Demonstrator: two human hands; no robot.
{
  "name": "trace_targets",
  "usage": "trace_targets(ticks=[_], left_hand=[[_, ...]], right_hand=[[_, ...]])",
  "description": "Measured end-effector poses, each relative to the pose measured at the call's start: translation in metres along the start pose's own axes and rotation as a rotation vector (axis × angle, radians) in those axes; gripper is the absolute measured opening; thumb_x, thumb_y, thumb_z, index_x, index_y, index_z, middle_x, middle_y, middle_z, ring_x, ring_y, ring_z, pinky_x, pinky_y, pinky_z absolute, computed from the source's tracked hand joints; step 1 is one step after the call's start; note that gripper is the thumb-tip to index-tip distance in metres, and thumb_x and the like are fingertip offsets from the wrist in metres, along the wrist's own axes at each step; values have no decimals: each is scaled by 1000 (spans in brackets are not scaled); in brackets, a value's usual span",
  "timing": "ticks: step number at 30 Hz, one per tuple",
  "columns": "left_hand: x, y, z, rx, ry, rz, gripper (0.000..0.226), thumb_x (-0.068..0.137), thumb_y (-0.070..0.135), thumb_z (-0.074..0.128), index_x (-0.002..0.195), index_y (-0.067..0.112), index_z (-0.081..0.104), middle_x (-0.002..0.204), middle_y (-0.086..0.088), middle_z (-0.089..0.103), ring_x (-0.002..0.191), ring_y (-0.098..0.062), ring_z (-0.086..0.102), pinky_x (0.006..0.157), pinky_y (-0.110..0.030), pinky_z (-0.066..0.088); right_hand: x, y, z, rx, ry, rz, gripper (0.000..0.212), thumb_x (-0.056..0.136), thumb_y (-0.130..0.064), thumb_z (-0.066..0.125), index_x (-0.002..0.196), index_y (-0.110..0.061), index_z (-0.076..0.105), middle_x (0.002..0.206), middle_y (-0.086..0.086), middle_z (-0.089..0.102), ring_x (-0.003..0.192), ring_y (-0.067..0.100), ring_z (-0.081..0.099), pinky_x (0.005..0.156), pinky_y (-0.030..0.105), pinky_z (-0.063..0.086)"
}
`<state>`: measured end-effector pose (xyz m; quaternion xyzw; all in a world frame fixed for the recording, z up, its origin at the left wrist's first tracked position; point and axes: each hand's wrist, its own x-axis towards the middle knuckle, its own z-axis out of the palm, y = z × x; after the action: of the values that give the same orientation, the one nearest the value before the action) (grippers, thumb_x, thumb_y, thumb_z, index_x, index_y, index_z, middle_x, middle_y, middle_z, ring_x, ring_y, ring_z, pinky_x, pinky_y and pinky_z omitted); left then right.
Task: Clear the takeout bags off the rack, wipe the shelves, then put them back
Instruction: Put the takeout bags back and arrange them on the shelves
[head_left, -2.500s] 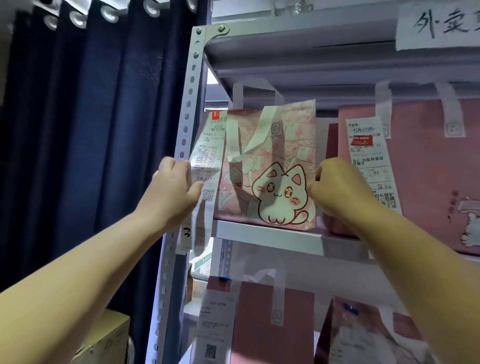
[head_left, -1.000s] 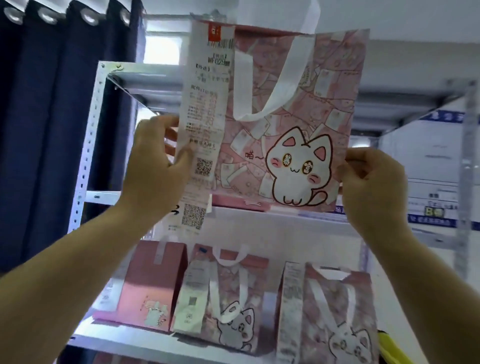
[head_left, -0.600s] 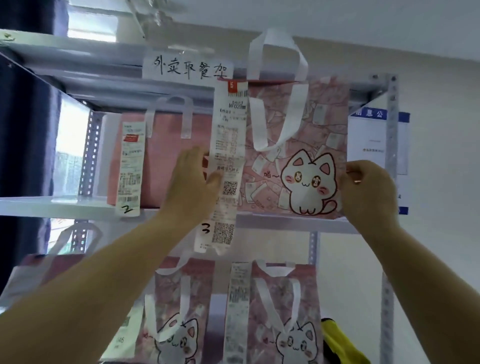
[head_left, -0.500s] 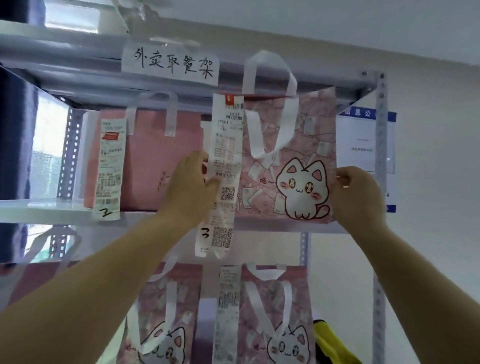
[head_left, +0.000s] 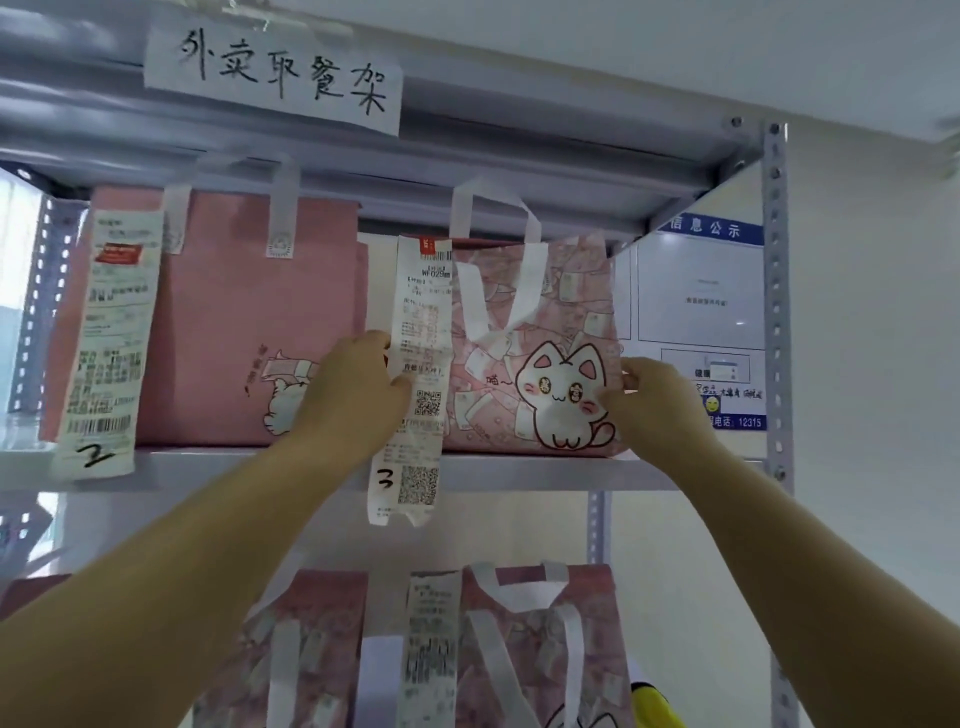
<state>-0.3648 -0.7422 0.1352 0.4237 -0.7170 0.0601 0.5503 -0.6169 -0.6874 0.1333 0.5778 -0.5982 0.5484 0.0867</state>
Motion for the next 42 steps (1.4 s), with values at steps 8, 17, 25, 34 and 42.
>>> trace_targets(ticks=[8,17,25,34,42], left_hand=[[-3,5,-7,19,56,0,15,85,25,63,94,13,60,93,-1,65,79,-17,60,60,-28,50],[-71,45,-20,-96,189,181,23,83,37,62,101,22,59,94,6,57,81,-10,57,70,-29,50],[-171,24,25,-180,-154,12,19,80,42,61,65,30,60,53,18,58,59,6,57,47,-9,34],[-227,-58,96,-45,-396,-391,36,85,31,63,117,17,56,106,2,57,89,-16,57,76,-33,47],[-234,-89,127,-39,-538,-503,33,88,20,55,119,9,49,112,-13,61,94,-28,60,81,-44,52]], right_hand=[[-2,2,-2,-29,36,-7,33,85,-24,61,116,-13,59,103,-4,64,81,9,60,69,22,46],[-56,4,-22,-7,153,-335,15,86,-31,62,99,-24,58,96,-8,62,83,6,58,70,16,43],[-137,50,-11,-49,-185,-355,10,84,-36,59,87,-28,64,76,-23,60,76,-8,59,62,3,44],[-182,146,34,-383,-603,116,38,86,-45,59,114,-19,57,102,-3,64,84,15,59,73,29,49],[-181,195,80,-312,-601,427,51,83,-29,63,125,-11,40,117,12,57,96,28,57,67,34,47]])
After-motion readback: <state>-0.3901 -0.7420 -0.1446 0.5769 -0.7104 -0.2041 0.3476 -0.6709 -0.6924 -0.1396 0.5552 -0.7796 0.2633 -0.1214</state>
